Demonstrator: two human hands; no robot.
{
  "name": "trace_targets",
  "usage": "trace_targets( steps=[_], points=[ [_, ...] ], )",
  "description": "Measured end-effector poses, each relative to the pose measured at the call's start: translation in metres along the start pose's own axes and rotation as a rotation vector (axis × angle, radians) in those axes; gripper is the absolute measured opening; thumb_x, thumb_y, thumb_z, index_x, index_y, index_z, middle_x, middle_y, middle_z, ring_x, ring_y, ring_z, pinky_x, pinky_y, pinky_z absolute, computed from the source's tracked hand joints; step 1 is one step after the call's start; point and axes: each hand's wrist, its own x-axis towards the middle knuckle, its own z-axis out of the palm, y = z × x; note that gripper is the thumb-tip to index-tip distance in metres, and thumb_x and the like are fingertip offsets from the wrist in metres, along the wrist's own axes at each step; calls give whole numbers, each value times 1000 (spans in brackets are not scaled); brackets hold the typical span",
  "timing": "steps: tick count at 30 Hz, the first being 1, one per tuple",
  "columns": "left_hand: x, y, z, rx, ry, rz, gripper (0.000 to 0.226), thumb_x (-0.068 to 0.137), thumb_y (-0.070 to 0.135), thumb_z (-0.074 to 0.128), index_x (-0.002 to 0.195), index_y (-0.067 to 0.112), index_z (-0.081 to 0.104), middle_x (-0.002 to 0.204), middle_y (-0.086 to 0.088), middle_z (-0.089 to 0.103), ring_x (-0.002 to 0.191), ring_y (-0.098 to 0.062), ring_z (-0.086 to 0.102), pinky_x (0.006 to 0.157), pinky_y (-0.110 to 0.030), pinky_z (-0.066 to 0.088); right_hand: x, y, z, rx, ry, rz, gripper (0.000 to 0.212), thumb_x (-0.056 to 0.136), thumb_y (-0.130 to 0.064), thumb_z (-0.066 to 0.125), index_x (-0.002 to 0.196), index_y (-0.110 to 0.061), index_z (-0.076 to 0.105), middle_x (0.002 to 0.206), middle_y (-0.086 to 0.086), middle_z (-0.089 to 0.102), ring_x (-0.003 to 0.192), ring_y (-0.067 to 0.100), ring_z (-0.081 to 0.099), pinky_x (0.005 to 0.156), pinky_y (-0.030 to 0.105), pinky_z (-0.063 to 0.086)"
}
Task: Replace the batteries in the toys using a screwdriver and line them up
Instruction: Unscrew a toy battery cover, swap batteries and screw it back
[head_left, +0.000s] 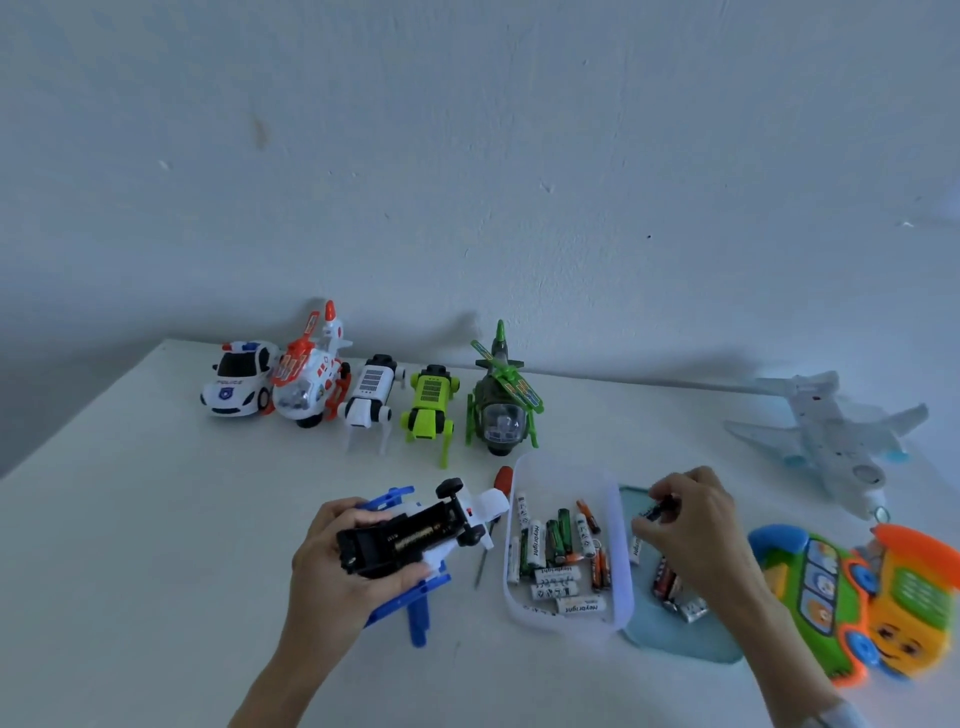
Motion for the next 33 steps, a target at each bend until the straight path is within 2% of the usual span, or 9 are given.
trace_targets(
  steps=[4,8,12,16,20,23,28,31,33],
  points=[
    [0,1,5,-28,-16,-31,56,35,51,86,86,41,68,105,16,56,95,-2,63,83,-10,46,-23,-47,-3,337,98,-21,31,62,-9,87,88,-14,70,89,-5,60,66,5,62,61,8,45],
    [-4,8,14,-25,-69,-37,53,34,51,86,81,31,71,106,18,55,94,-3,63,80,-4,42,-42,-81,6,881,-92,73,23,72,9,75,87,-8,72,72,7,73,61,14,67,61,15,51],
    [6,-2,-16,-38,6,-68,55,37,49,88,87,33,70,106,17,55,97,-6,63,83,-8,44,-35,-135,36,1032,-233,57,21,70,13,73,86,-1,71,72,14,70,60,18,63,61,22,52],
    [3,-5,-10,-10,-23,-38,53,40,44,92,87,33,71,107,17,54,99,-7,62,83,-12,47,-38,-146,38,901,-223,47,15,72,6,76,79,-6,72,65,8,72,59,17,66,58,20,50],
    [0,-5,-4,16,-28,-38,58,39,50,88,90,29,70,106,17,54,100,-3,58,80,-6,44,-43,-153,40,571,-264,-206,10,73,-1,75,76,-11,75,61,-9,68,54,2,59,53,11,44],
    [0,-3,-4,11,-32,-59,58,39,55,84,88,29,71,106,13,56,97,-3,60,79,-7,45,-40,-156,48,236,-279,-464,14,75,-2,68,81,-11,76,71,-6,67,68,10,60,61,20,48],
    [4,-4,-6,32,-50,-66,58,39,52,86,90,28,71,106,15,57,95,-4,61,78,-9,46,-28,-155,64,-45,-325,-683,16,77,-1,56,76,-5,72,80,5,63,69,21,58,70,35,49],
    [6,-6,-8,14,-57,-81,58,37,50,87,88,28,71,105,15,56,94,-4,61,76,-8,46,-22,-156,69,-172,-277,-832,11,61,-3,71,56,-11,65,60,0,57,52,18,54,47,29,49],
    [8,-6,-9,10,-62,-85,58,35,51,86,86,30,71,104,13,56,94,-5,61,75,-7,45,-19,-158,70,-237,-227,-903,28,46,-7,82,45,-20,57,49,-7,49,44,11,46,37,19,37]
  ],
)
